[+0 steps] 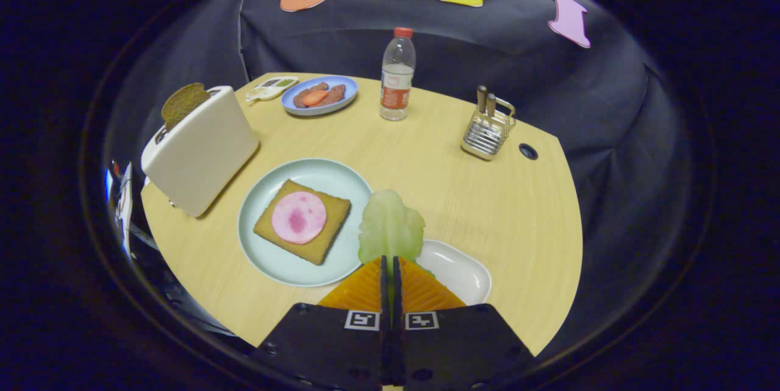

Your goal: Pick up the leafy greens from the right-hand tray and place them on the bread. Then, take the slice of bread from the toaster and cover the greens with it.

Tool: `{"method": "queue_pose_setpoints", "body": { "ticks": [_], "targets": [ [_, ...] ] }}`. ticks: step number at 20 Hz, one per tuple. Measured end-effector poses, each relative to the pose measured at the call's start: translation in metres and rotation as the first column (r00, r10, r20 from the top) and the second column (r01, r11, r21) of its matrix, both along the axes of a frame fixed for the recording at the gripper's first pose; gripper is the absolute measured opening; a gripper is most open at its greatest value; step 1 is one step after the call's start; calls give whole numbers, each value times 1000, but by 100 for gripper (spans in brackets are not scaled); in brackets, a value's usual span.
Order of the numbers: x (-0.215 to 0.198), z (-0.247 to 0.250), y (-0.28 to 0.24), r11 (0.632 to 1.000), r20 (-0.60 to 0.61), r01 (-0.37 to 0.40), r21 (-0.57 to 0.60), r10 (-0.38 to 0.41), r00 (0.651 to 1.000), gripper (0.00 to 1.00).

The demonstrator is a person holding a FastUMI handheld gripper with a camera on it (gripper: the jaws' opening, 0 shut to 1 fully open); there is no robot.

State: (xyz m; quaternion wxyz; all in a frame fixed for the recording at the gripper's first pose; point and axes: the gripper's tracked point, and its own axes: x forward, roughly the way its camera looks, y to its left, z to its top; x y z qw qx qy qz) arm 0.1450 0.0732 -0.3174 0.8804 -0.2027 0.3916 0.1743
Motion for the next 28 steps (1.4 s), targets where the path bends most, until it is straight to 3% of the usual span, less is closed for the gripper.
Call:
{"method": "queue_pose_setpoints", "body": {
  "ticks": [4, 10, 18, 21, 23, 28],
  "targets": [
    [-12, 18, 50, 998, 18, -54, 27, 54, 998, 1],
    [-13, -1, 123, 993, 1, -114, 24, 114, 993, 1],
    [12, -49, 144, 997, -17, -45, -56, 44, 999, 3],
    [12, -53, 140, 996, -24, -16, -85, 14, 1000, 15],
    [9, -51, 140, 997, -17, -2, -79, 1, 1000, 19],
    [-14, -20, 141, 999, 27, 13, -46, -11, 1000, 59]
  ]
}}
